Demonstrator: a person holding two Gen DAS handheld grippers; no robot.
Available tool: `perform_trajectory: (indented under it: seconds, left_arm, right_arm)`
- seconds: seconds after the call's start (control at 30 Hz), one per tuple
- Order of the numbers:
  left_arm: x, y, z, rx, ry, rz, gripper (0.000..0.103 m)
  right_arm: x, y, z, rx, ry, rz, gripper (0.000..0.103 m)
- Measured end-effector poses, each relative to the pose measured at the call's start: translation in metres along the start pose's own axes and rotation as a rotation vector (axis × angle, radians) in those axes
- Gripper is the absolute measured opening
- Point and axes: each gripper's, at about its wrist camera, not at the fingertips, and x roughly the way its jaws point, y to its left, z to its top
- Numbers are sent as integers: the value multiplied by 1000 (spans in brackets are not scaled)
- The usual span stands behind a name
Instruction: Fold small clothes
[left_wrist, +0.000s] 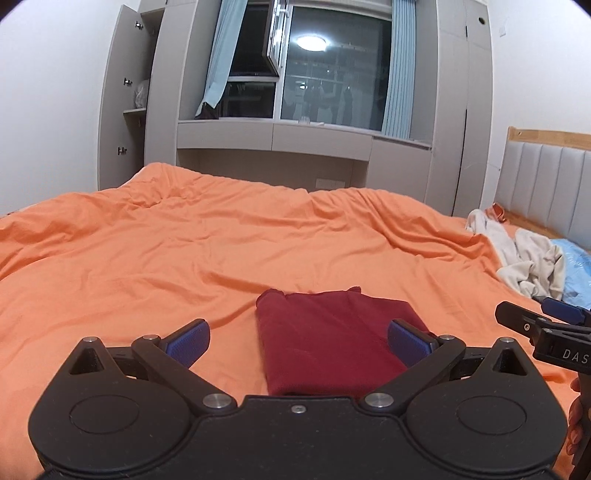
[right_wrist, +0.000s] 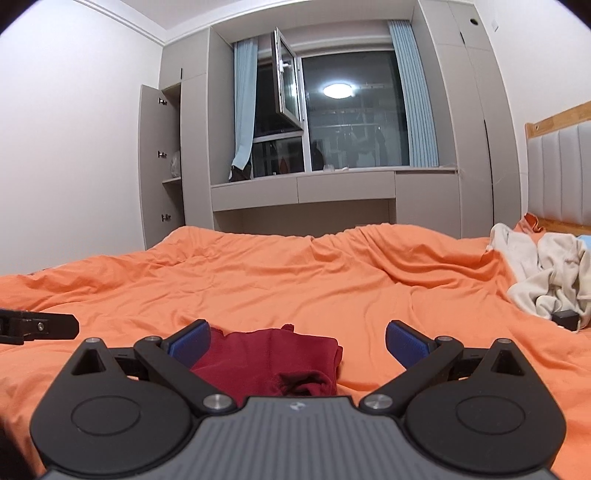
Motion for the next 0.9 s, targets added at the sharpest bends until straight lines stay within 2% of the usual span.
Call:
perform_trajectory:
  seconds: [0.1,0.43,0.9]
  left_arm:
    - [-18,0,-8,-11,-13,4,102]
    - [-56,5,-48,-39,12,-9,102]
    - [-76,14,-77,-39,28,26,102]
  right_arm:
    - [-20,4,-3,-4,-9,4,103]
    - [-70,21,-27,-44,-12,-4,103]
    - [-80,19,-45,-18,33,-20,103]
